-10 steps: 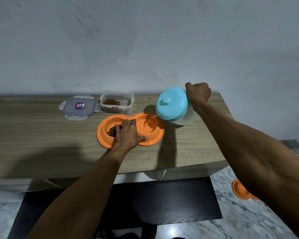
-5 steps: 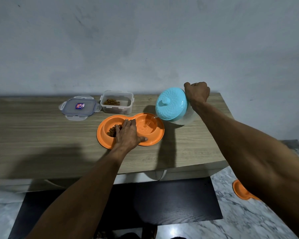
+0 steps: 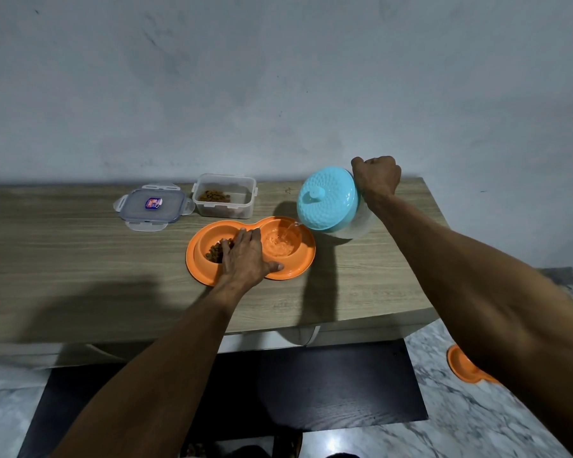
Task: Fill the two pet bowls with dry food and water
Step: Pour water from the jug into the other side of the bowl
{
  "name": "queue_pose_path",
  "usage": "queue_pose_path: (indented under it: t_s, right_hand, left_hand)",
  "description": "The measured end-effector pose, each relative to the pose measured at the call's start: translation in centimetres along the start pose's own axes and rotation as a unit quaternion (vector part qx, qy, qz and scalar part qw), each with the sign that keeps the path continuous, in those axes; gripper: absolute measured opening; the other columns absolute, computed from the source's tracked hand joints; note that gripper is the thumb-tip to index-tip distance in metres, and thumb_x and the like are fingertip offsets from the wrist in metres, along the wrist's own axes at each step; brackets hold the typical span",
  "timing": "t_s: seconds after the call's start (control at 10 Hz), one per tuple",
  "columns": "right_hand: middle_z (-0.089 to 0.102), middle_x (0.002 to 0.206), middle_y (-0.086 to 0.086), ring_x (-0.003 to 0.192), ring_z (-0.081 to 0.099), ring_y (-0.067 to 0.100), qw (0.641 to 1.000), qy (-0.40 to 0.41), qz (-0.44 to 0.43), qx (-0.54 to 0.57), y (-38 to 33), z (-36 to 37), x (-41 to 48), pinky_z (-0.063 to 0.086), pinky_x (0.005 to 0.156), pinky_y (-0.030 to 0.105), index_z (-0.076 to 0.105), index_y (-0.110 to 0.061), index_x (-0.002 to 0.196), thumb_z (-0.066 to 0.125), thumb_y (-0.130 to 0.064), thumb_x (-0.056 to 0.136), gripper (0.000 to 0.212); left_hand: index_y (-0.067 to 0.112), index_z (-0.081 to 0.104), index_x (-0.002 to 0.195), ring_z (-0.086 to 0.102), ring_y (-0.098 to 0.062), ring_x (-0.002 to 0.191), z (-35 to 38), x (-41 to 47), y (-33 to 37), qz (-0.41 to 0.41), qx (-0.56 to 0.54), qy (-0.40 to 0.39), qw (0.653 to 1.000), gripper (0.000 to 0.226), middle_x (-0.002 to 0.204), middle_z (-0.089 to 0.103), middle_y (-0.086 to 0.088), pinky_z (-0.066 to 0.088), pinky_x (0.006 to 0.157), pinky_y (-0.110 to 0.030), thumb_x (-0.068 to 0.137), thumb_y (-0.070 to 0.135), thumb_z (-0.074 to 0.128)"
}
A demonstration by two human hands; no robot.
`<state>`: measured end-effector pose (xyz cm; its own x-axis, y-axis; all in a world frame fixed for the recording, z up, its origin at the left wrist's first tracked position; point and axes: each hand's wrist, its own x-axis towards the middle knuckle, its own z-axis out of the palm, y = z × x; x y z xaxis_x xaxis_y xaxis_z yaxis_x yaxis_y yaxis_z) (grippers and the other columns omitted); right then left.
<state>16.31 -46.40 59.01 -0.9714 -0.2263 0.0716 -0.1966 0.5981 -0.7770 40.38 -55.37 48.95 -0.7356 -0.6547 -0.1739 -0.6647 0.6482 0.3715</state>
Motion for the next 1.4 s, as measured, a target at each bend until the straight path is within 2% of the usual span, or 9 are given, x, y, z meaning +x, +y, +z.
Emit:
queue_pose_path:
  t_s: [0.3,0.5,0.8,0.9,1.0,1.2,1.3,1.4]
  right_hand:
    - [0.043,0.049,0.003,0.055,0.040,0.019,0.999,-0.008,0.027,0.021,0.6,0.2,0.3,0.040,0.066,0.031,0.043,-0.009,0.047,0.058,-0.024,0.082,0.041]
    - [0.046,0.054,0.000,0.054,0.041,0.015,0.989,-0.013,0.104,0.109,1.8,0.3,0.6,0.040,0.062,0.032,0.043,-0.009,0.055,0.060,-0.021,0.080,0.033]
    - [0.058,0.065,0.001,0.061,0.053,0.019,0.952,-0.019,0.216,0.217,3.9,1.2,1.2,0.041,0.055,0.029,0.052,-0.011,0.060,0.061,-0.021,0.067,0.016]
    - [0.054,0.061,-0.001,0.057,0.049,0.017,0.936,-0.015,0.244,0.255,4.5,1.6,1.5,0.038,0.054,0.029,0.050,-0.012,0.059,0.061,-0.016,0.069,0.015]
    - [0.062,0.067,0.000,0.060,0.055,0.018,0.920,-0.017,0.260,0.294,5.1,2.2,2.0,0.040,0.054,0.028,0.056,-0.011,0.062,0.062,-0.017,0.068,0.010]
    - [0.065,0.069,0.000,0.060,0.060,0.016,0.907,-0.020,0.265,0.326,5.7,2.2,2.3,0.045,0.054,0.026,0.057,-0.012,0.066,0.062,-0.019,0.074,0.011]
    - [0.068,0.077,0.002,0.070,0.066,0.021,0.910,-0.008,0.262,0.323,6.3,2.3,2.2,0.049,0.058,0.031,0.059,-0.012,0.073,0.062,-0.029,0.074,0.016]
    - [0.064,0.078,0.001,0.074,0.062,0.021,0.922,0.008,0.255,0.290,6.5,2.2,2.0,0.052,0.070,0.037,0.056,-0.016,0.069,0.050,-0.040,0.086,0.030]
  left_hand:
    - [0.011,0.023,0.153,0.015,-0.028,0.152,0.0,0.1,0.0,-0.001,0.000,-0.002,1.000,0.101,0.159,0.030,-0.010,0.011,0.120,-0.060,0.077,0.056,0.072]
    - [0.010,0.023,0.153,0.013,-0.028,0.152,0.0,0.0,0.1,-0.002,0.003,0.000,1.000,0.101,0.159,0.030,-0.010,0.010,0.120,-0.060,0.078,0.056,0.072]
    - [0.011,0.022,0.153,0.013,-0.027,0.152,0.2,0.0,-0.2,0.002,0.001,0.010,1.000,0.101,0.160,0.029,-0.011,0.009,0.120,-0.059,0.078,0.058,0.071]
    - [0.011,0.022,0.154,0.013,-0.027,0.152,0.4,0.1,-0.3,-0.001,-0.003,0.010,1.000,0.101,0.160,0.028,-0.011,0.008,0.120,-0.058,0.078,0.057,0.070]
    - [0.011,0.022,0.153,0.014,-0.027,0.152,0.5,0.1,-0.3,-0.005,-0.004,0.010,1.000,0.099,0.160,0.027,-0.011,0.008,0.120,-0.057,0.079,0.057,0.070]
    - [0.011,0.021,0.154,0.010,-0.026,0.153,0.7,0.4,-0.3,-0.013,-0.005,0.001,1.000,0.099,0.161,0.026,-0.011,0.006,0.121,-0.056,0.080,0.057,0.069]
    - [0.011,0.020,0.154,0.010,-0.026,0.153,0.6,0.4,-0.3,-0.008,-0.010,0.002,1.000,0.099,0.162,0.025,-0.010,0.006,0.121,-0.056,0.080,0.057,0.068]
    - [0.010,0.024,0.153,0.011,-0.028,0.153,0.5,0.1,-0.2,-0.005,-0.031,0.004,0.999,0.097,0.161,0.028,-0.010,0.006,0.119,-0.056,0.081,0.059,0.066]
